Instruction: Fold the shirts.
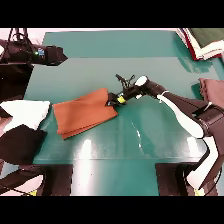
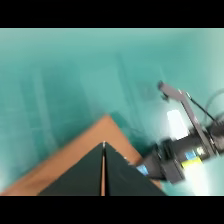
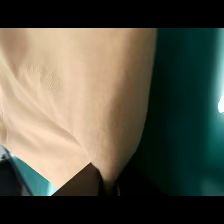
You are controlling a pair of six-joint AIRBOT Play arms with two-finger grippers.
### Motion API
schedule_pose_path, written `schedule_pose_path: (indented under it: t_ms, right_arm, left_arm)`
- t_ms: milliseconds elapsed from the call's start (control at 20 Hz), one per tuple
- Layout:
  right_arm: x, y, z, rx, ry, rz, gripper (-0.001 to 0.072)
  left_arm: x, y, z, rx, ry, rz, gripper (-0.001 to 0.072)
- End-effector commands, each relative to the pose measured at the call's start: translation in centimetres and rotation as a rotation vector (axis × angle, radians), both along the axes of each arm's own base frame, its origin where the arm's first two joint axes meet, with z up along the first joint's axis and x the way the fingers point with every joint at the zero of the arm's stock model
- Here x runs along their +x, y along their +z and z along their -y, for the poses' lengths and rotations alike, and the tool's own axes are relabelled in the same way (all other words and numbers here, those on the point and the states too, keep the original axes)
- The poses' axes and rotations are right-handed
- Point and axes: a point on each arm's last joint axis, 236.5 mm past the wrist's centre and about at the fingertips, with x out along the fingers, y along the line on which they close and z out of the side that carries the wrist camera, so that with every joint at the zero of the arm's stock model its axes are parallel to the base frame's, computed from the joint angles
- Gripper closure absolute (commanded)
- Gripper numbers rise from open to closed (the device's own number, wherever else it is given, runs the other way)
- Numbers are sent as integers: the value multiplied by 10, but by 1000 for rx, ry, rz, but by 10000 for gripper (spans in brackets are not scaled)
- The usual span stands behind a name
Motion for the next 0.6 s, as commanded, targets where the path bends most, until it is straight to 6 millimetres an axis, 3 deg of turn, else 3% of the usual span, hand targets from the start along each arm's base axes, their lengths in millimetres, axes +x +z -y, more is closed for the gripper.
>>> schedule_pose_path:
  t_ms: [0,100,200,300,450,550]
  right_arm:
    - [45,34,34,-77,-11,161,693]
    - [82,65,102,-170,-90,247,693]
    - [111,96,190,-285,-201,321,693]
    - [128,126,285,-371,-356,374,693]
    - [129,163,421,-427,-629,407,693]
    - [116,171,502,-462,-792,402,693]
  left_arm:
    - [-11,2,28,-14,-63,2,685]
    - [-17,4,46,-19,-102,13,685]
    - [-22,8,60,-27,-130,30,685]
    - [-25,11,70,-33,-148,41,684]
    - [-28,12,77,-39,-161,44,685]
    - [-30,12,78,-59,-155,29,684]
